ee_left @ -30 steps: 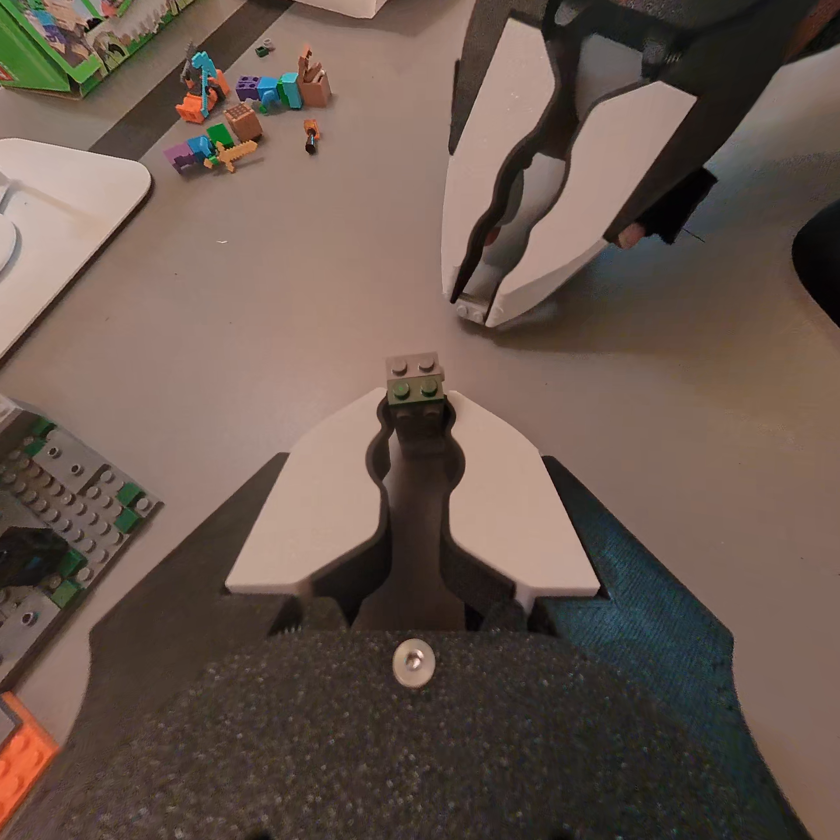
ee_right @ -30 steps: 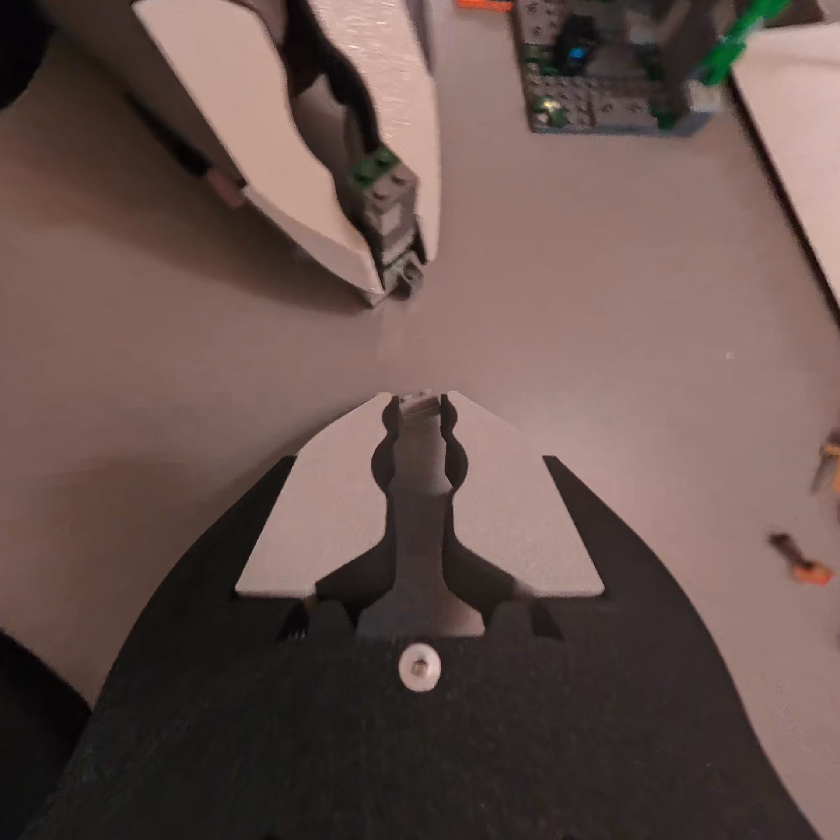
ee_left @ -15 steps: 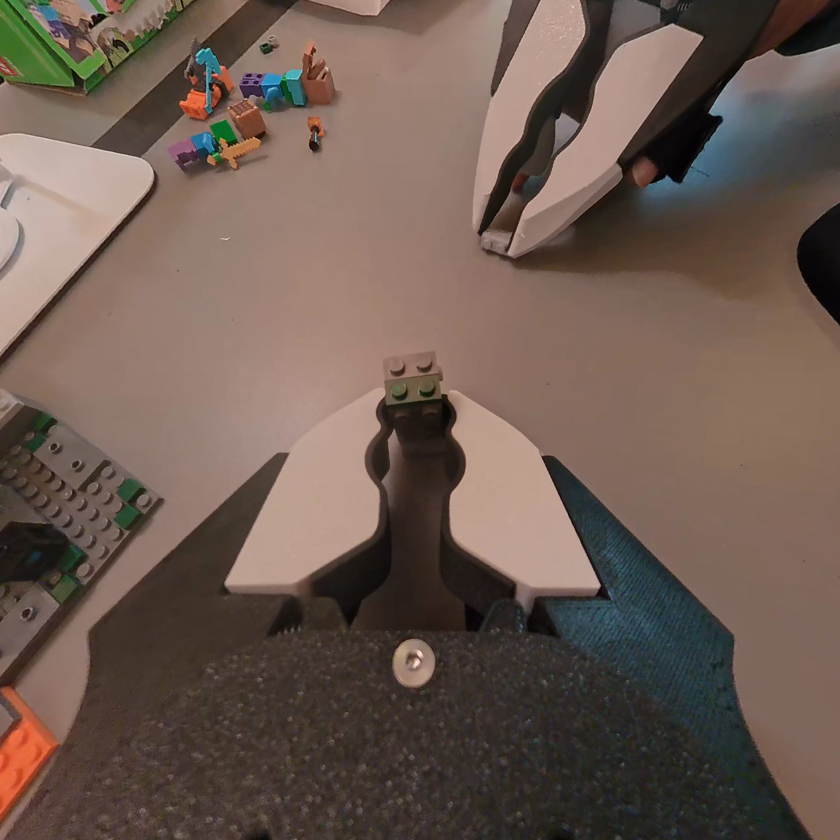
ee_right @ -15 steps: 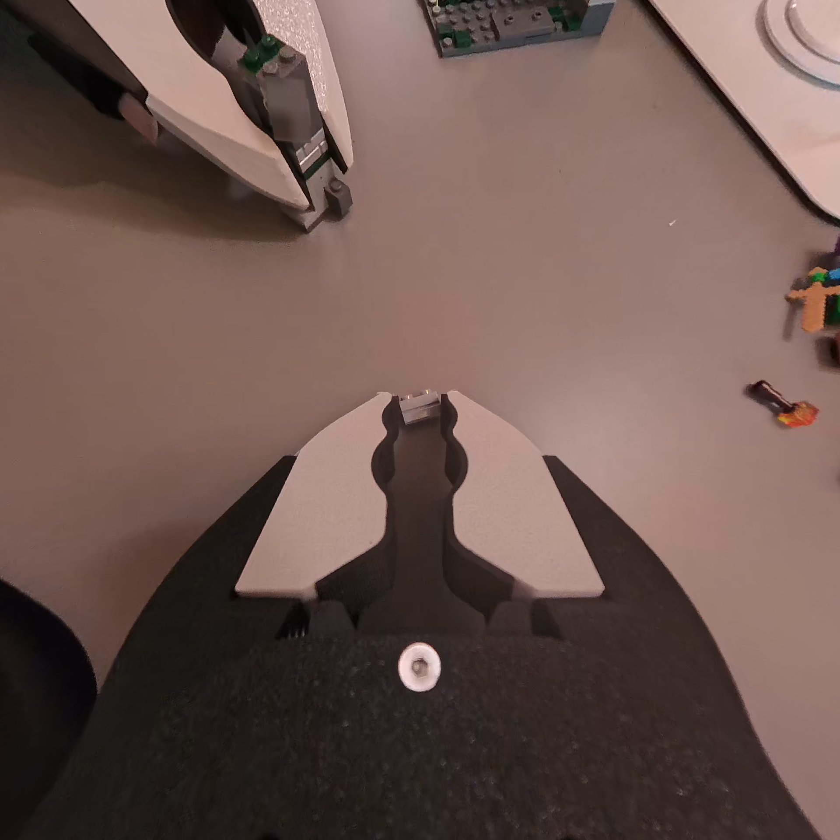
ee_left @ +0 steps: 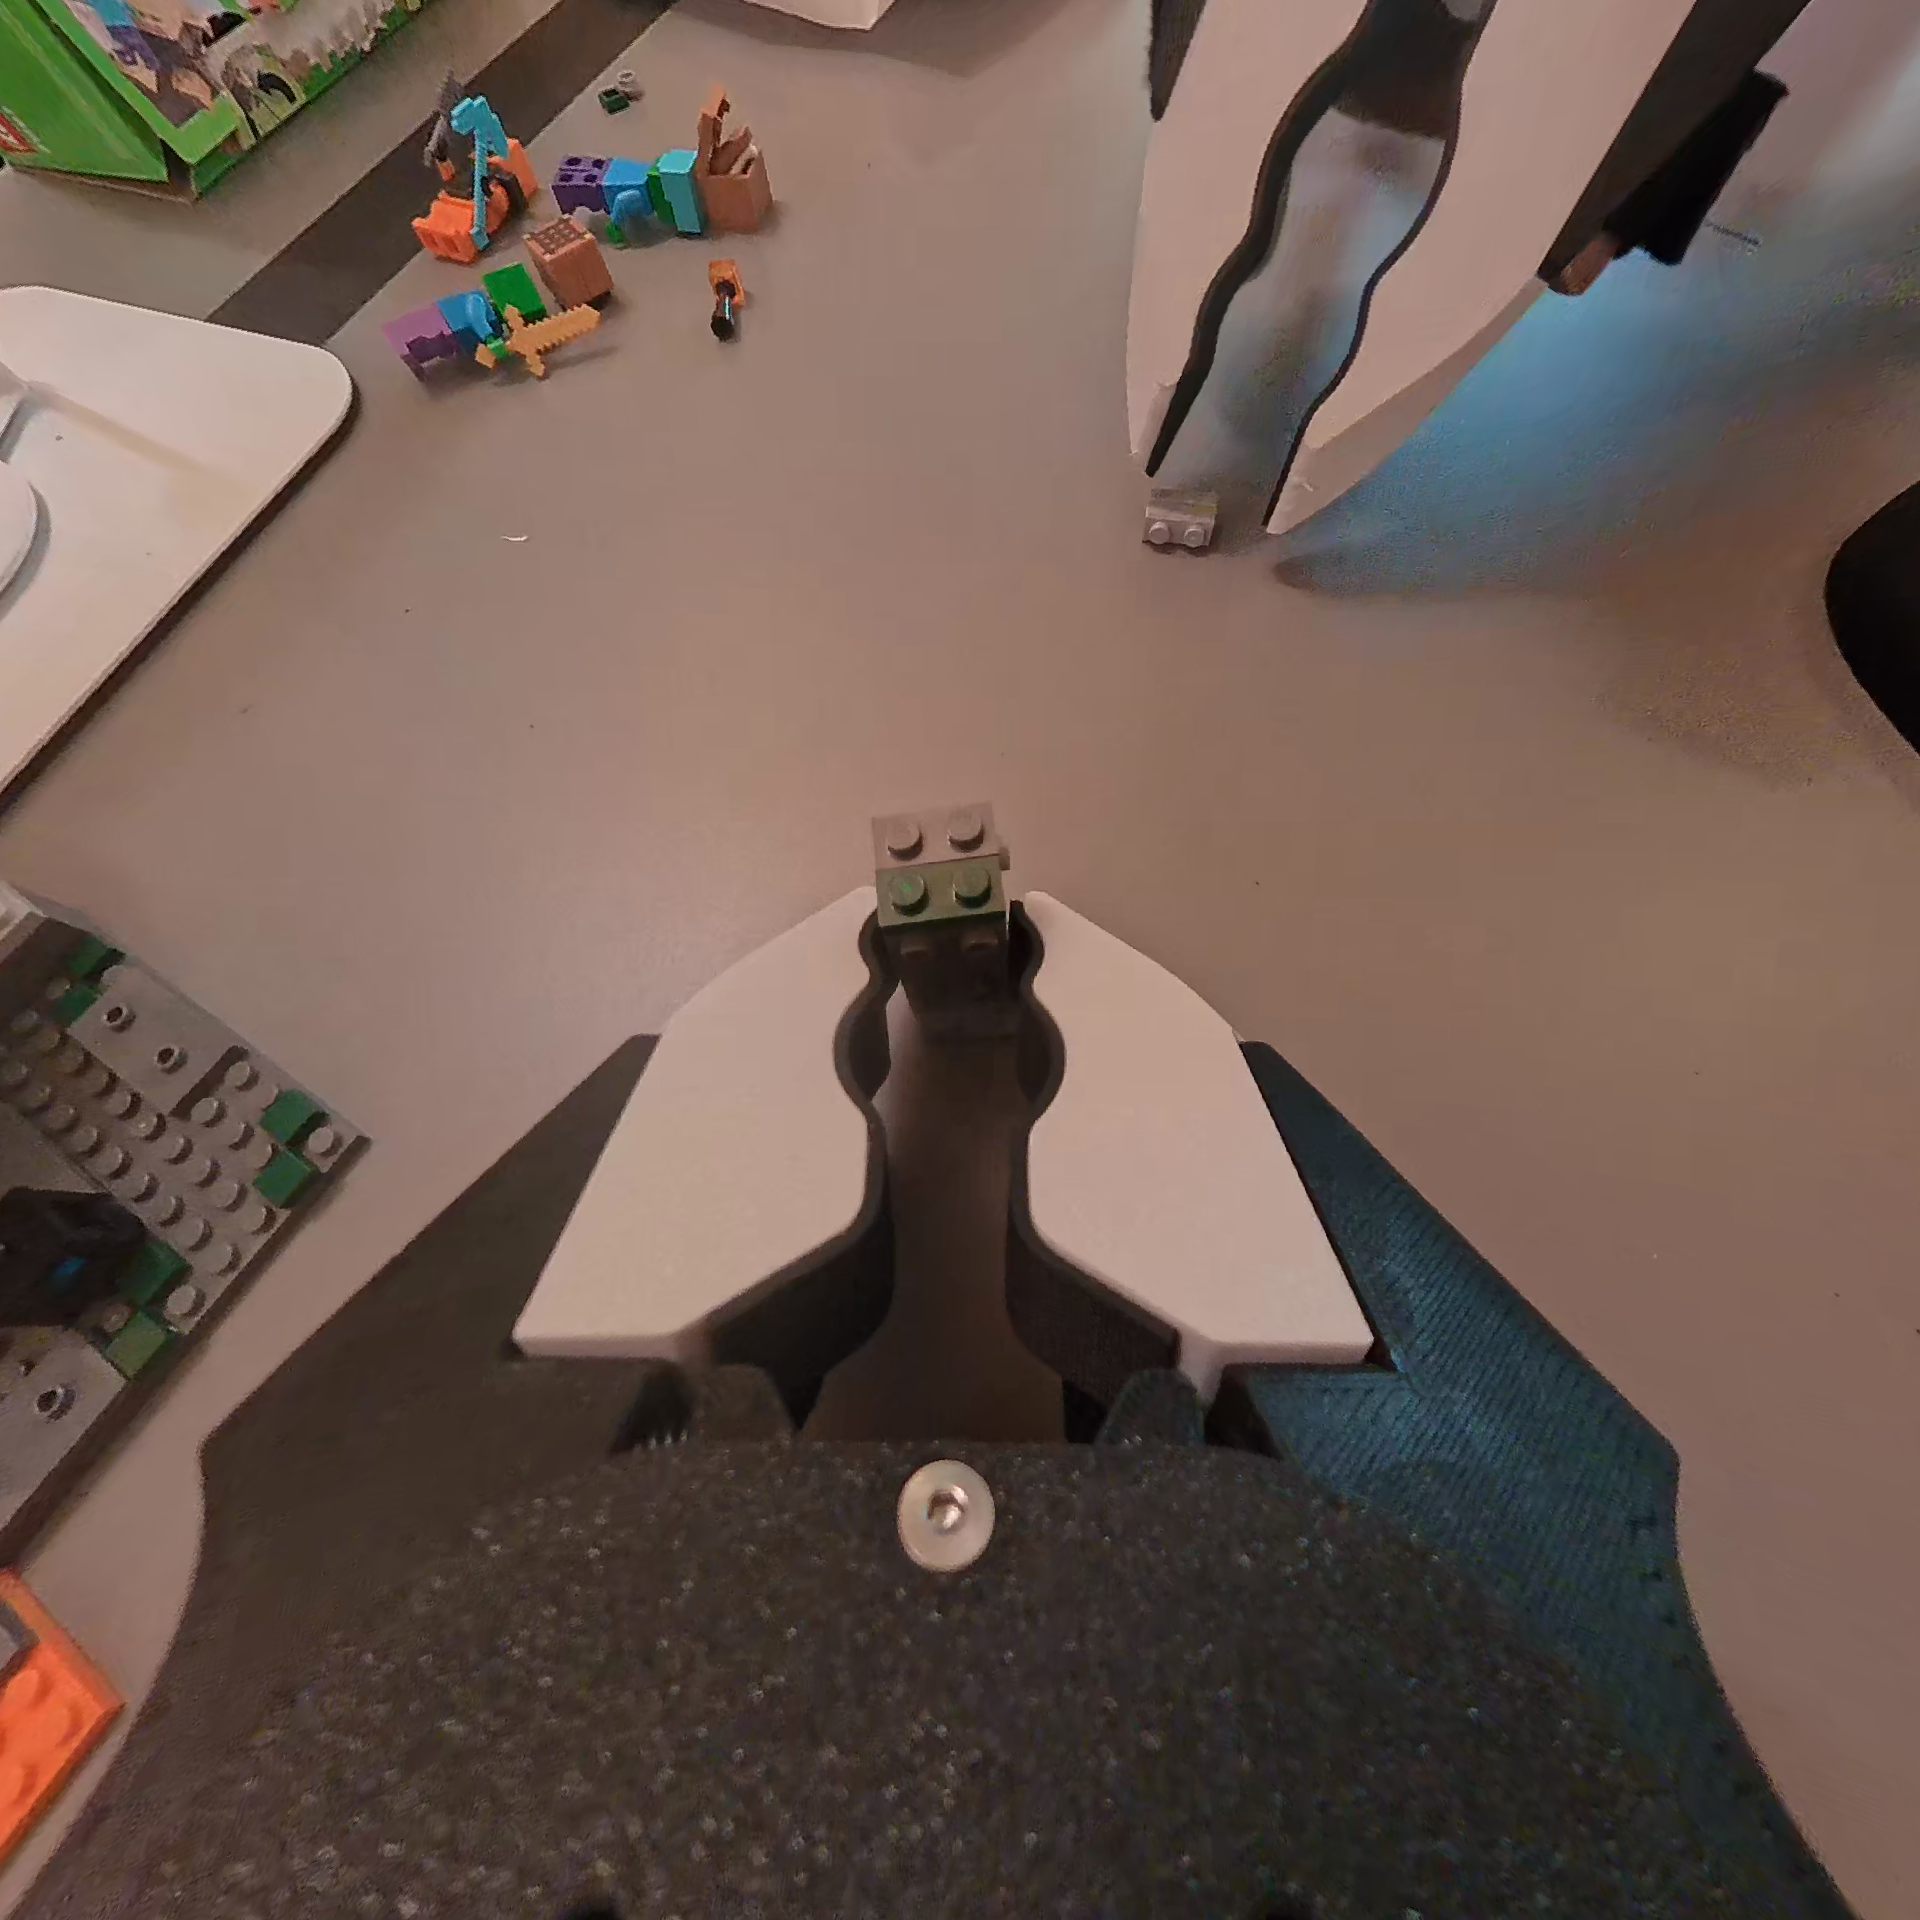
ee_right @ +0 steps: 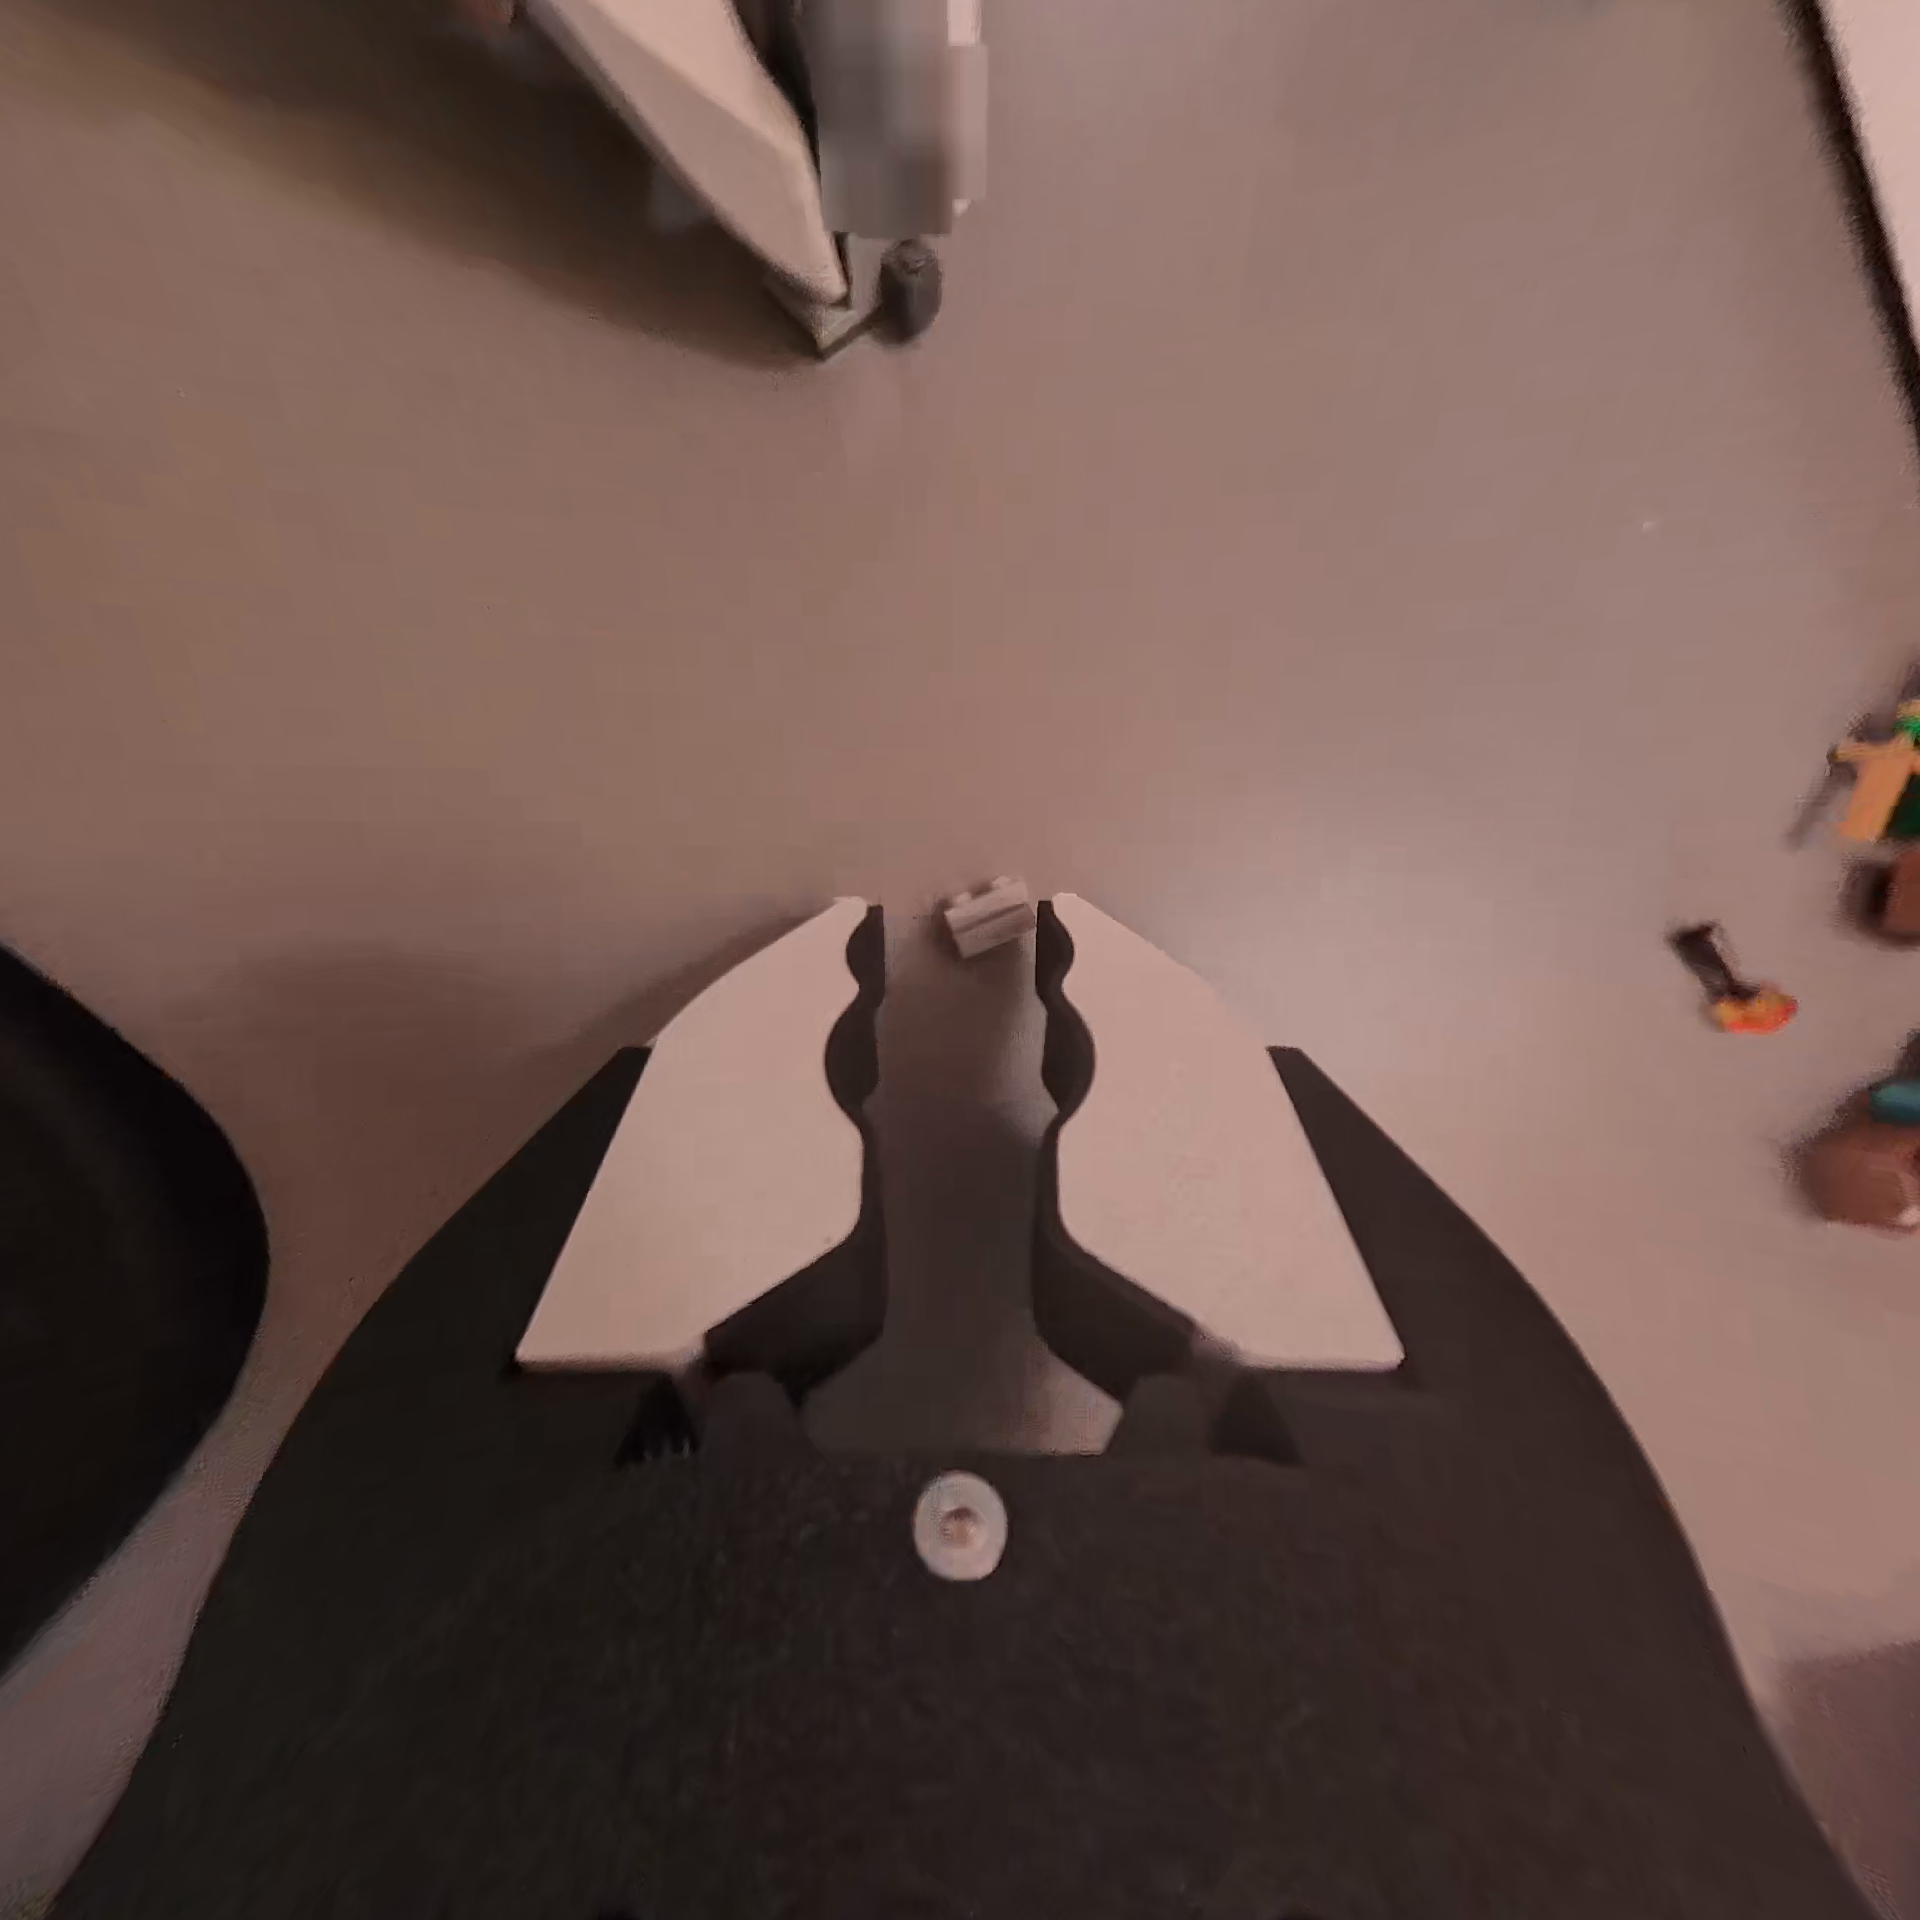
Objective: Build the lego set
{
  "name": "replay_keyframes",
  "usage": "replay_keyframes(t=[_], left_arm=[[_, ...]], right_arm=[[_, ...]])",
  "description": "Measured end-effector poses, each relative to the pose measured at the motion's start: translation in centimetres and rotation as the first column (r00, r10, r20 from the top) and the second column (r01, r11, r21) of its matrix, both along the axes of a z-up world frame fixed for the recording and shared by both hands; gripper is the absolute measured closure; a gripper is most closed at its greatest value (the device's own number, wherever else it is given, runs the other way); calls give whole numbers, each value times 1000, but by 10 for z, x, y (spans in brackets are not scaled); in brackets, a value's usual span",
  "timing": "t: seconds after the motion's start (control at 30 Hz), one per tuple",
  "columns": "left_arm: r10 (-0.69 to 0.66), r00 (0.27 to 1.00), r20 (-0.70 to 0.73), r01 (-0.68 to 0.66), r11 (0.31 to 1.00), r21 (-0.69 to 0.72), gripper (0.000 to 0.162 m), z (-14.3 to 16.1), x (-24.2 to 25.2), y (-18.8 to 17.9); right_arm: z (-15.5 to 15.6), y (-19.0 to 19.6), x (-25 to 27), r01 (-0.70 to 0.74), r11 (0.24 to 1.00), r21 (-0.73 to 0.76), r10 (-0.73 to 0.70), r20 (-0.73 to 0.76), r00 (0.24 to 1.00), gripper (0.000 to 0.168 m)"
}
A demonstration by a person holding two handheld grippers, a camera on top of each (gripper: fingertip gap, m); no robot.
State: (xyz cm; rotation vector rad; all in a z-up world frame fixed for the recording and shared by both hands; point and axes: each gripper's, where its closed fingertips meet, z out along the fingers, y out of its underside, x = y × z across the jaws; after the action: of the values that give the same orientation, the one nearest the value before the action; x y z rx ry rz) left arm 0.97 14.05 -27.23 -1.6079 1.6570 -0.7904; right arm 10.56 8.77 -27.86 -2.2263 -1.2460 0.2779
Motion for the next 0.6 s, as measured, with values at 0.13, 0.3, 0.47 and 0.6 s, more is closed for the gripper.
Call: replay_keyframes(t=[0.13, 0.3, 0.47, 0.6], left_arm=[[0, 1000, 1, 0, 1000, 3, 142, 0, 0, 0], [6, 1000, -1, -6, 1000, -13, 143, 0, -1, 0], [14, 1000, -4, -14, 999, -29, 143, 0, -3, 1], [17, 1000, -5, -17, 999, -40, 143, 0, -7, 3]], right_arm=[[-1, 5, 0, -156, 983, -96, 175, 238, 955, 144], [-5, 3, 3, -230, 925, -301, 350, 447, 823, 148], [-5, 1, 1, -203, 879, -431, 439, 565, 699, 148], [-8, 1, 2, -170, 857, -487, 476, 622, 621, 148]])
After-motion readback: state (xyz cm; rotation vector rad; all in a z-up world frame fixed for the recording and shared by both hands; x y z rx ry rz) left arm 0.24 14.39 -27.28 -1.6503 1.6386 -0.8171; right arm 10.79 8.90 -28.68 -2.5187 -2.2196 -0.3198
